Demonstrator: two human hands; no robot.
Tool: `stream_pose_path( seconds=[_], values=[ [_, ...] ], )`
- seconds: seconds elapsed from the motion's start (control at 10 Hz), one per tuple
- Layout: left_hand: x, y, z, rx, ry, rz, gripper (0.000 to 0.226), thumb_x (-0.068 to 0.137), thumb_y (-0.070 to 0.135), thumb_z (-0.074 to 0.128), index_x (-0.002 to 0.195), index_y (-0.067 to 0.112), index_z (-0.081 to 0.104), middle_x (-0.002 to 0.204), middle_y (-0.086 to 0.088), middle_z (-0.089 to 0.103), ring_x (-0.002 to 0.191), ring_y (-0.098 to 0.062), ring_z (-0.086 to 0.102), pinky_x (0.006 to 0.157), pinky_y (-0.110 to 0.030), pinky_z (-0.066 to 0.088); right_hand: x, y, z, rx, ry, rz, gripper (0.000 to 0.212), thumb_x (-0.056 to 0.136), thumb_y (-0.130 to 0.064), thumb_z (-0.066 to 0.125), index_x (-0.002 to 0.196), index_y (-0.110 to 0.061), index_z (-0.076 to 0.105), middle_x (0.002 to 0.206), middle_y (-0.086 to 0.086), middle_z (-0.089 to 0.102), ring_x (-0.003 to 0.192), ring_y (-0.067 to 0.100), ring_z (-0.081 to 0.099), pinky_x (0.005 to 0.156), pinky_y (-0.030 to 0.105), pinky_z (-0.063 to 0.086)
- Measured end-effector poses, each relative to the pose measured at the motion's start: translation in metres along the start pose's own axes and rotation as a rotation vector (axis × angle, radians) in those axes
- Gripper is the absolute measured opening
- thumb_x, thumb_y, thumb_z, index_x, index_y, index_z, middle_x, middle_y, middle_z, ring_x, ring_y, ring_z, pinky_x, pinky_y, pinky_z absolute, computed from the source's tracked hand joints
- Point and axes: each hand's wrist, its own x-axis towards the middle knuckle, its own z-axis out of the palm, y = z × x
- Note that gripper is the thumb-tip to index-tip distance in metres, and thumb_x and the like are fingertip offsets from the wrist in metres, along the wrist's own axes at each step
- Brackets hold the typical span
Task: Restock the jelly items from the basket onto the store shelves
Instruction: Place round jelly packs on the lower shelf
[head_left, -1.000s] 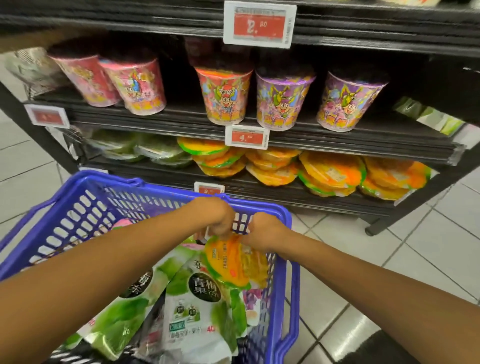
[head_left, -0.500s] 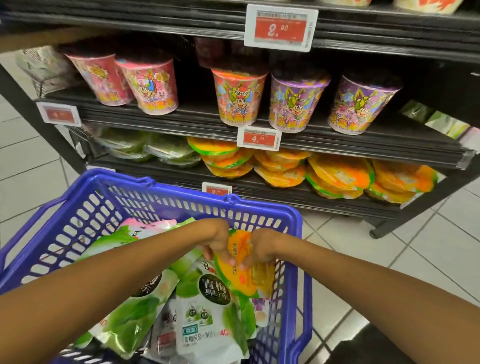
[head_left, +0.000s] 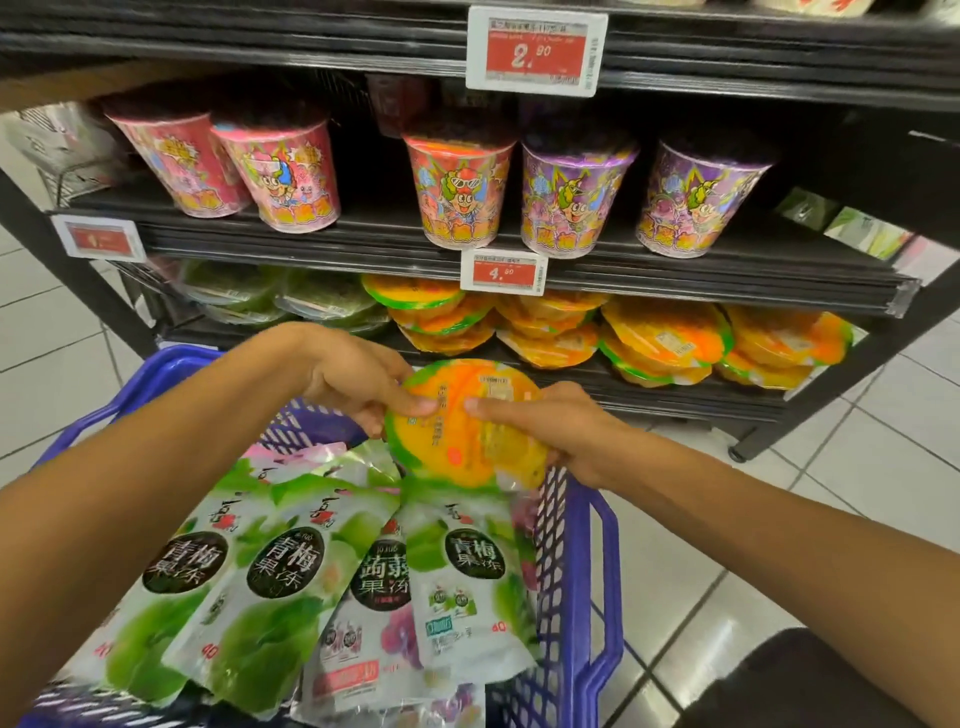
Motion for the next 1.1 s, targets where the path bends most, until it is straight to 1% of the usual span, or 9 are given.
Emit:
stream_pose_path(
  seconds=[0.1, 0.2, 0.3, 0.4, 0.5, 0.6, 0.9, 1.0, 1.1],
  values=[
    [0.01, 0.007, 0.003, -0.01, 0.05, 0.036, 0.047, 0.081, 0.034, 0.067, 0.116, 0.002, 0.063, 0.111, -0.013, 0.071, 0.084, -0.019, 0.065, 0.082, -0.029, 0.058, -0.006, -0.002, -0.01, 0.374, 0.064, 0.085, 0.05, 0.075, -0.027, 0.084, 0.116, -0.006, 0.066, 0.104, 0.014, 0.074, 0.093, 0.029, 0.072, 0.085, 0.044, 0.059],
    [0.018, 0.014, 0.004, 0.075, 0.102, 0.072, 0.045, 0.086, 0.024, 0.073, 0.126, 0.006, 0.061, 0.129, -0.019, 0.063, 0.12, -0.036, 0.058, 0.11, -0.055, 0.039, -0.013, -0.003, -0.02, 0.576, 0.138, 0.127, 0.039, 0.084, -0.029, 0.075, 0.118, -0.012, 0.065, 0.11, 0.014, 0.072, 0.1, 0.033, 0.07, 0.09, 0.051, 0.056],
    [0.024, 0.026, 0.006, 0.078, 0.086, 0.114, 0.047, 0.088, 0.021, 0.073, 0.131, 0.009, 0.059, 0.135, -0.017, 0.059, 0.132, -0.037, 0.049, 0.114, -0.056, 0.032, -0.019, -0.003, -0.034, 0.678, 0.207, 0.103, 0.032, 0.086, -0.034, 0.068, 0.111, -0.016, 0.062, 0.107, 0.007, 0.071, 0.095, 0.027, 0.069, 0.083, 0.04, 0.056],
    [0.031, 0.04, 0.018, -0.044, 0.126, 0.2, 0.046, 0.086, 0.019, 0.072, 0.128, 0.006, 0.06, 0.132, -0.016, 0.061, 0.128, -0.032, 0.054, 0.111, -0.049, 0.04, -0.04, -0.01, -0.041, 0.655, 0.249, 0.018, 0.02, 0.087, -0.037, 0.068, 0.093, -0.023, 0.055, 0.09, 0.002, 0.065, 0.082, 0.018, 0.064, 0.067, 0.03, 0.052],
    [0.041, 0.064, 0.041, -0.481, 0.055, 0.213, 0.028, 0.087, 0.014, 0.06, 0.111, 0.0, 0.061, 0.101, -0.013, 0.075, 0.09, -0.021, 0.074, 0.073, -0.03, 0.062, -0.034, -0.003, -0.052, 0.593, 0.404, -0.064, 0.022, 0.091, -0.039, 0.065, 0.098, -0.025, 0.05, 0.101, 0.002, 0.063, 0.091, 0.02, 0.063, 0.063, 0.032, 0.055],
    [0.053, 0.086, 0.066, -0.565, 0.103, 0.225, 0.02, 0.097, 0.013, 0.051, 0.111, 0.003, 0.06, 0.094, -0.01, 0.075, 0.083, -0.02, 0.073, 0.064, -0.027, 0.062, -0.034, 0.002, -0.064, 0.687, 0.547, -0.05, 0.024, 0.094, -0.035, 0.062, 0.106, -0.023, 0.046, 0.106, 0.005, 0.06, 0.096, 0.025, 0.062, 0.051, 0.029, 0.048],
    [0.071, 0.113, 0.087, -0.626, 0.183, 0.216, 0.026, 0.098, 0.017, 0.055, 0.123, 0.01, 0.055, 0.093, -0.01, 0.071, 0.075, -0.019, 0.071, 0.054, -0.025, 0.059, -0.018, 0.009, -0.086, 0.766, 0.712, -0.087, 0.022, 0.096, -0.031, 0.061, 0.104, -0.017, 0.046, 0.106, 0.007, 0.055, 0.1, 0.028, 0.059, 0.054, 0.035, 0.053],
    [0.077, 0.116, 0.09, -0.598, 0.23, 0.245, 0.016, 0.097, 0.017, 0.057, 0.111, 0.011, 0.059, 0.093, -0.008, 0.073, 0.078, -0.017, 0.071, 0.055, -0.023, 0.059, -0.012, 0.012, -0.091, 0.766, 0.746, -0.079, 0.019, 0.097, -0.03, 0.059, 0.105, -0.018, 0.047, 0.106, 0.008, 0.055, 0.102, 0.029, 0.06, 0.068, 0.042, 0.058],
    [0.082, 0.118, 0.093, -0.624, 0.255, 0.298, 0.004, 0.097, 0.012, 0.058, 0.094, 0.012, 0.06, 0.088, -0.008, 0.074, 0.075, -0.013, 0.071, 0.055, -0.02, 0.058, -0.004, 0.014, -0.1, 0.798, 0.781, -0.097, 0.017, 0.098, -0.029, 0.058, 0.104, -0.018, 0.047, 0.102, 0.006, 0.057, 0.097, 0.028, 0.061, 0.063, 0.039, 0.057]
  ],
)
